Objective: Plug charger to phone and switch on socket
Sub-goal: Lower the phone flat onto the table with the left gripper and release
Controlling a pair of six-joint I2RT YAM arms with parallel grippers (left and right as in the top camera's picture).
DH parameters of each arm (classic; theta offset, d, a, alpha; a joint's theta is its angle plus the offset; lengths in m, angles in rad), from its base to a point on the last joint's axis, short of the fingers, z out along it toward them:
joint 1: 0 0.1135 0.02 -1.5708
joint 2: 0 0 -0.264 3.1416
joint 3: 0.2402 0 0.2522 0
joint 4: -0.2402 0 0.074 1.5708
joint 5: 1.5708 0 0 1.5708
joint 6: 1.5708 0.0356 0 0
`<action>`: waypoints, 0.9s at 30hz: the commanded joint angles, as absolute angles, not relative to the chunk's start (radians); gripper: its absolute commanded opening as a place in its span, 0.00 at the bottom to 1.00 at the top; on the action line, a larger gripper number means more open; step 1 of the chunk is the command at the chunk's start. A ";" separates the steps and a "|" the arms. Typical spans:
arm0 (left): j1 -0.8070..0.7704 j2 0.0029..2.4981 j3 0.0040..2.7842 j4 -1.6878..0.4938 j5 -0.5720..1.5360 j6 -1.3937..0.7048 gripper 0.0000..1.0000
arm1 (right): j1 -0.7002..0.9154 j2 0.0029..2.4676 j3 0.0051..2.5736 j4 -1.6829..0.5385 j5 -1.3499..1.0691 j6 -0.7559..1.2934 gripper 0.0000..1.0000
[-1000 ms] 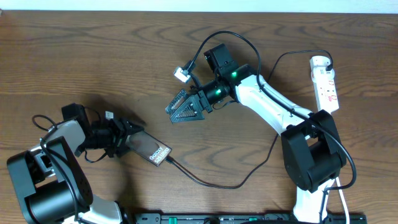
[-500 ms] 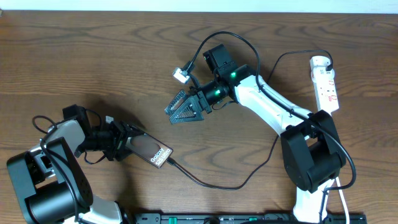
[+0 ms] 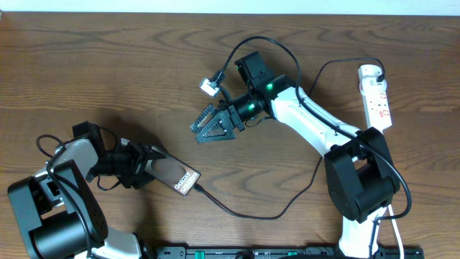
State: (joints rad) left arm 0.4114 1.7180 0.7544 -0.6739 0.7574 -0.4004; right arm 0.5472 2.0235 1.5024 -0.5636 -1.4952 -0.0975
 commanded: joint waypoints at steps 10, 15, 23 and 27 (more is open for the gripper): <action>0.416 1.805 0.677 -0.635 0.207 -0.443 0.66 | 0.553 2.012 1.518 -0.564 -1.510 -0.102 0.99; 0.416 1.805 0.677 -0.615 0.196 -0.459 0.66 | 0.553 2.012 1.518 -0.564 -1.509 -0.103 0.99; 0.416 1.805 0.688 -0.591 0.189 -0.463 0.66 | 0.553 2.012 1.518 -0.564 -1.510 -0.103 0.99; 0.416 1.805 0.709 -0.585 0.189 -0.463 0.66 | 0.553 2.012 1.518 -0.564 -1.510 -0.102 0.99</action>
State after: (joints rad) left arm 0.4076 1.7096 0.7570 -0.6579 0.7189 -0.5278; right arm 0.5472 2.0235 1.5024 -0.5636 -1.4948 -0.0975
